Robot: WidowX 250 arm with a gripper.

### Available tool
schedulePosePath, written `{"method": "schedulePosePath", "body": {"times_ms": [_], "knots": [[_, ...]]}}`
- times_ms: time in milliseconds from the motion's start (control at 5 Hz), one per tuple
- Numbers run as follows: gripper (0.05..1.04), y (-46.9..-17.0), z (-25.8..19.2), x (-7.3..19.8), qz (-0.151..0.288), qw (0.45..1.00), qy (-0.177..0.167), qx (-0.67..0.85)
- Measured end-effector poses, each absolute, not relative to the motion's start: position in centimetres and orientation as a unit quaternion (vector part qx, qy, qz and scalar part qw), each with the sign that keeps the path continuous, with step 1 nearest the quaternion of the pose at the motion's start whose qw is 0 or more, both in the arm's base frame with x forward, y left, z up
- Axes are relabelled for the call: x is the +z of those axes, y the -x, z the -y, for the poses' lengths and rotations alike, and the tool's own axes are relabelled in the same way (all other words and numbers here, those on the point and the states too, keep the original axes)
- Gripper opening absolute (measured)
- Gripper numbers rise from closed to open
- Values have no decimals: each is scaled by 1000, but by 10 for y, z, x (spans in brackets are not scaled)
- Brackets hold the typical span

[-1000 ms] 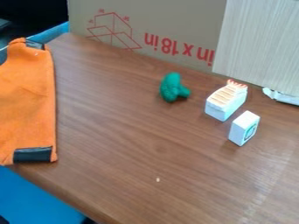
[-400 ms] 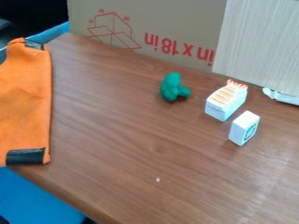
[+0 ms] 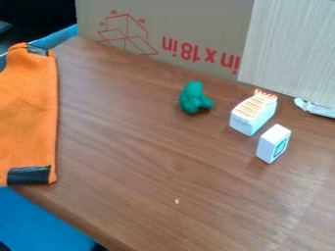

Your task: Unfold the cloth from bottom left to top right

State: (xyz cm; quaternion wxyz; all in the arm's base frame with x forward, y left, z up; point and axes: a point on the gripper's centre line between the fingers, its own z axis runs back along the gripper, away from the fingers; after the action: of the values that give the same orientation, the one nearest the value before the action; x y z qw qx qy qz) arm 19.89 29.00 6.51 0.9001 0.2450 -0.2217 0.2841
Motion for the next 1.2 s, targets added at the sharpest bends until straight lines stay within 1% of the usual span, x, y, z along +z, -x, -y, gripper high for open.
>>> {"method": "schedulePosePath", "body": {"times_ms": [200,400,600,1000,1200], "knots": [[53,-199,-285,73,226,903,-233,282],[52,-201,-279,84,234,905,-215,283],[52,-208,-276,100,237,903,-206,294],[51,-234,-249,131,240,905,-188,296],[51,-252,-228,137,226,912,-179,292]]}}
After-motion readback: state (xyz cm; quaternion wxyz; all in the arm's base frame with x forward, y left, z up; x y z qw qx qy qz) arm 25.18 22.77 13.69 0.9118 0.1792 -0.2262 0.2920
